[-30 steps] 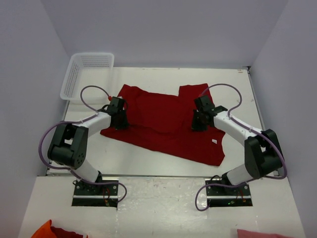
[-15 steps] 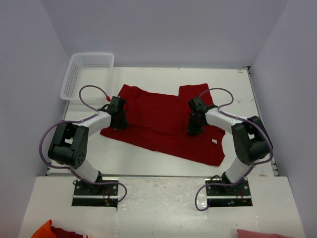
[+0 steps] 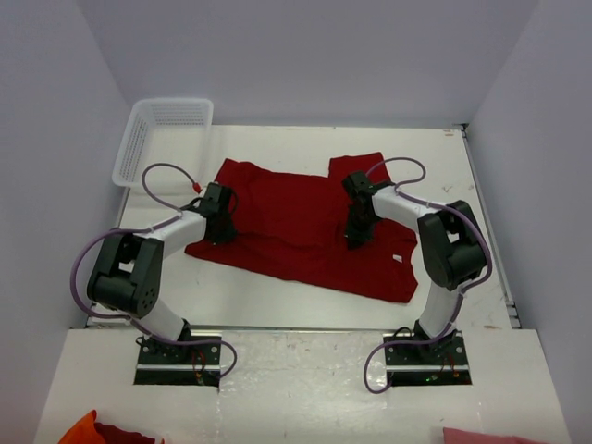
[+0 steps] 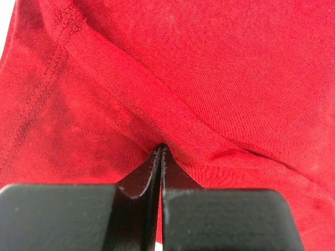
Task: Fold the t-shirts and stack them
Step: Fold the flattened tshirt in 1/3 of the way
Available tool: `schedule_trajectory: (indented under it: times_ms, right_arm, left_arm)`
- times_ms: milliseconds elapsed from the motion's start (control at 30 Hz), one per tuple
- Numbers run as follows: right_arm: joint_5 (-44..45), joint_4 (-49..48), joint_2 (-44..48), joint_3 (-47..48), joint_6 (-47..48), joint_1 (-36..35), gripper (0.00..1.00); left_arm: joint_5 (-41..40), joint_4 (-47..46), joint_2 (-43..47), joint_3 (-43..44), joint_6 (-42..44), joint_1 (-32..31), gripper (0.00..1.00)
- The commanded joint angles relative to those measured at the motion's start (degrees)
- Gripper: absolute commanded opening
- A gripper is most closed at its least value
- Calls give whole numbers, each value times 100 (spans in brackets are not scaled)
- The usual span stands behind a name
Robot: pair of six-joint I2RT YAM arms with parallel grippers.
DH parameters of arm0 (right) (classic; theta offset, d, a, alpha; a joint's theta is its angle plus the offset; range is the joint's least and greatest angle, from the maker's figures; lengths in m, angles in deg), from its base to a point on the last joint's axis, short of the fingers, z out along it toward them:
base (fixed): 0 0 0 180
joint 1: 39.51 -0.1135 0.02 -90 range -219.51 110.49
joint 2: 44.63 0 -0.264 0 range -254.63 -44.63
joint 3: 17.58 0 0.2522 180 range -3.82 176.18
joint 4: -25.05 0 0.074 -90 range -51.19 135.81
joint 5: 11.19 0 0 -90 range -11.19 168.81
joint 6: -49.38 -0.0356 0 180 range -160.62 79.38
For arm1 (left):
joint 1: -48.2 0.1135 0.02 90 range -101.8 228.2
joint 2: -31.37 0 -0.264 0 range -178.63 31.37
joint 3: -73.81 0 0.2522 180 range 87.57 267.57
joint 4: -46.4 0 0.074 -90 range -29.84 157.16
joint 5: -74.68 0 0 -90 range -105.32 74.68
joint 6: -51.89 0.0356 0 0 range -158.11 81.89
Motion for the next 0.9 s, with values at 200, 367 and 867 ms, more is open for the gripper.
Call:
schedule_trajectory:
  times_ms: [200,367,867]
  right_arm:
    - [442,35,-216,98,-378,159,0]
    - [204,36,-154,89,-502,344,0]
    - [54,-148,188,152,-28,511,0]
  left_arm:
    - [-490,772,98,-488,-362,47,0]
    - [-798,965,255,-452,-503,56,0]
    - [-508,886,642,-497,-450,74,0]
